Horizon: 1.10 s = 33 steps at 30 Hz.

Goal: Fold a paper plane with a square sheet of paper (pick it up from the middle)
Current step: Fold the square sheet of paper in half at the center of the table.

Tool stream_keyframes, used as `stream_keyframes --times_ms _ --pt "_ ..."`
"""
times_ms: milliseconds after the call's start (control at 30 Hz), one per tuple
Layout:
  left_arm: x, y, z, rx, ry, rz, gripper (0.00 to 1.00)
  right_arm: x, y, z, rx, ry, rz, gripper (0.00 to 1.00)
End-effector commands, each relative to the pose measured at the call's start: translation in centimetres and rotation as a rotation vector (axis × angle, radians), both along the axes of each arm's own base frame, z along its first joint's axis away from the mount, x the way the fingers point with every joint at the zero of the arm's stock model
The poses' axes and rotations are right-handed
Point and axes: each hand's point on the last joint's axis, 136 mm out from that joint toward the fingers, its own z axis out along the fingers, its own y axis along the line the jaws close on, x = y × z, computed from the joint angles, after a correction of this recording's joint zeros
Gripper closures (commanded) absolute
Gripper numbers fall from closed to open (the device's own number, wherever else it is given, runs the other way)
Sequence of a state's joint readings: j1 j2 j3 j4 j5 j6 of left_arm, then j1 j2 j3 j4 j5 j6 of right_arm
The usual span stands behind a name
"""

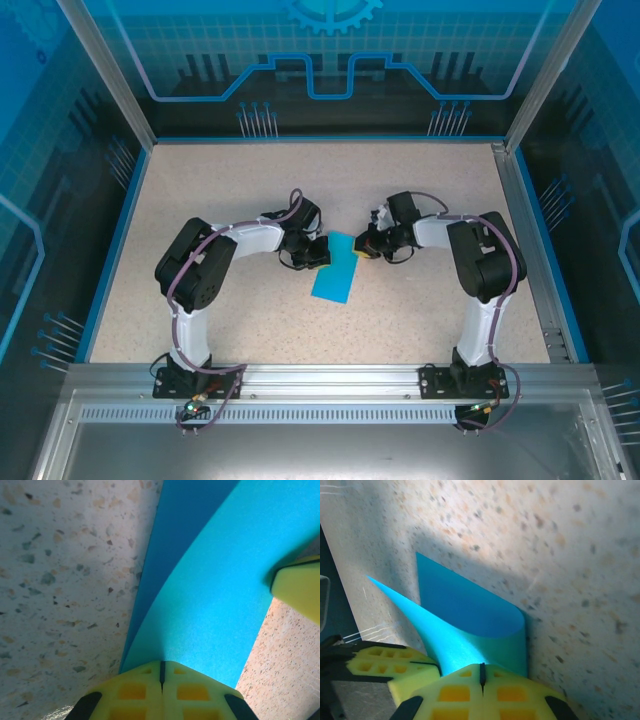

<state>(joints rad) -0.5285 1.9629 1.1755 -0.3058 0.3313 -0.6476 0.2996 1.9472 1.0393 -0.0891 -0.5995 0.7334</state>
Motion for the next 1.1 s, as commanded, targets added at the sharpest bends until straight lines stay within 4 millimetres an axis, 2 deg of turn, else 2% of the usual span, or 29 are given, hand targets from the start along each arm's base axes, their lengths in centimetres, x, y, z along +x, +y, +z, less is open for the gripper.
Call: stream_keyframes --times_ms 0,200,333,400,533,667,933,1067 --pt "-3.9 3.1 -4.8 0.168 0.149 -0.010 1.00 1.4 -0.6 0.3 -0.026 -0.004 -0.009 1.00" --pt "-3.8 3.0 -4.6 0.165 0.143 -0.011 1.00 0.9 -1.1 -2.8 -0.065 0.055 -0.024 1.00" --pt "-3.8 3.0 -4.7 0.168 0.144 -0.015 1.00 1.1 -1.4 -3.4 -0.044 0.066 -0.036 1.00" --pt "-3.8 3.1 -4.6 0.169 0.144 -0.016 1.00 1.4 -1.5 -2.9 -0.030 0.062 -0.038 1.00" --pt "-3.9 3.1 -4.7 0.168 0.145 -0.012 1.00 2.3 -1.4 0.0 0.001 0.001 -0.034 1.00" --pt "-3.7 2.9 -4.7 0.164 0.143 -0.013 1.00 2.8 -1.5 1.1 0.001 -0.019 -0.026 1.00" --pt "-3.8 2.8 -4.8 0.157 0.145 -0.019 1.00 2.4 -1.9 -2.1 -0.012 0.052 -0.036 1.00" --pt "-3.7 2.7 -4.7 0.154 0.144 -0.020 1.00 2.3 -2.5 -2.9 -0.063 0.074 -0.054 1.00"
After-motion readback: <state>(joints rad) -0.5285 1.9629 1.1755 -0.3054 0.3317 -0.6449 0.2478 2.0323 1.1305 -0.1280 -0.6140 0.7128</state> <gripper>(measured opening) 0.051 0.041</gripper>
